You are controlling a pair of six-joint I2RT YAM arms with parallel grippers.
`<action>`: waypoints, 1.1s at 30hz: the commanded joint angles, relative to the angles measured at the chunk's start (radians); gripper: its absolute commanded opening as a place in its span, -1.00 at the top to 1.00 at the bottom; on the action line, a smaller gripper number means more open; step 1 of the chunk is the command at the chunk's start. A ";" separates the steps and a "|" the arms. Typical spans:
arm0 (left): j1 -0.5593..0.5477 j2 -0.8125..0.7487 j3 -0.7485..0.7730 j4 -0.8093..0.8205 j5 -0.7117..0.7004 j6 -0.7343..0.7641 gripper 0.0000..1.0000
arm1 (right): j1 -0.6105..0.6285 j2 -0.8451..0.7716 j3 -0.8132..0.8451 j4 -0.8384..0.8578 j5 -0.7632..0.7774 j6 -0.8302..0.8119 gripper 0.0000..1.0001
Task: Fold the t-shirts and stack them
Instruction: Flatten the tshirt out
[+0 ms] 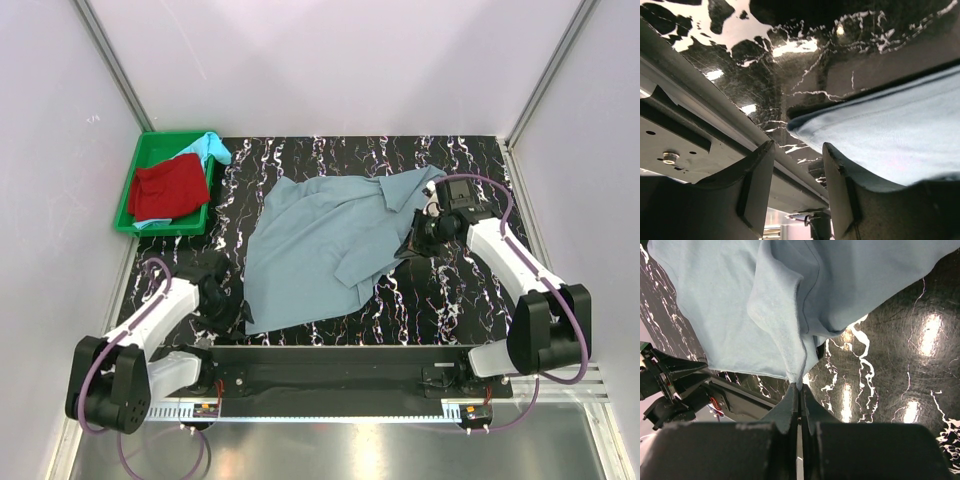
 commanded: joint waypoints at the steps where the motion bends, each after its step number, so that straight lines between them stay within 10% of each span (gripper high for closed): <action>1: -0.004 0.033 0.006 0.002 -0.040 -0.044 0.04 | 0.005 -0.042 -0.012 0.015 -0.015 -0.006 1.00; 12: -0.005 0.106 -0.036 0.083 -0.036 -0.064 0.18 | 0.005 -0.060 -0.027 0.015 -0.012 0.003 1.00; 19: -0.002 0.097 -0.036 0.097 -0.073 -0.041 1.00 | 0.005 -0.076 -0.003 0.011 0.014 0.041 1.00; 22: 0.001 0.094 -0.008 0.105 -0.083 -0.005 1.00 | 0.003 -0.077 0.030 0.008 0.031 0.072 1.00; 33: 0.004 0.022 0.519 0.114 -0.231 0.577 1.00 | -0.170 -0.143 0.212 -0.052 0.143 0.143 1.00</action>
